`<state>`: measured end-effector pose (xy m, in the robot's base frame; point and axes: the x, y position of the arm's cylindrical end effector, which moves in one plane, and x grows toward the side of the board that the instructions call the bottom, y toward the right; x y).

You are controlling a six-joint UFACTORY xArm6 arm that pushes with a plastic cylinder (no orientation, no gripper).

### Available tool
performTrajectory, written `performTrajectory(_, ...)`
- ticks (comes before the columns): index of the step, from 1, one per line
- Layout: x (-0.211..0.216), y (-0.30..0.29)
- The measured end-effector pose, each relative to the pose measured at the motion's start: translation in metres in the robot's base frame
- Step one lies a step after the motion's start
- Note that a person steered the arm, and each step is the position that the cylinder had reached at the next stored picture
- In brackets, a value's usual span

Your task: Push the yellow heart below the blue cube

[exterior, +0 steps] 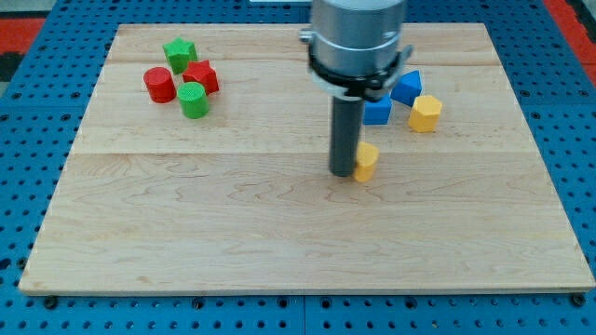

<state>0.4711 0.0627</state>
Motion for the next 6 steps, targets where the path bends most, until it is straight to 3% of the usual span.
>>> performTrajectory(1,-0.006,0.018)
performTrajectory(3,0.037,0.02)
performTrajectory(6,0.006,0.045)
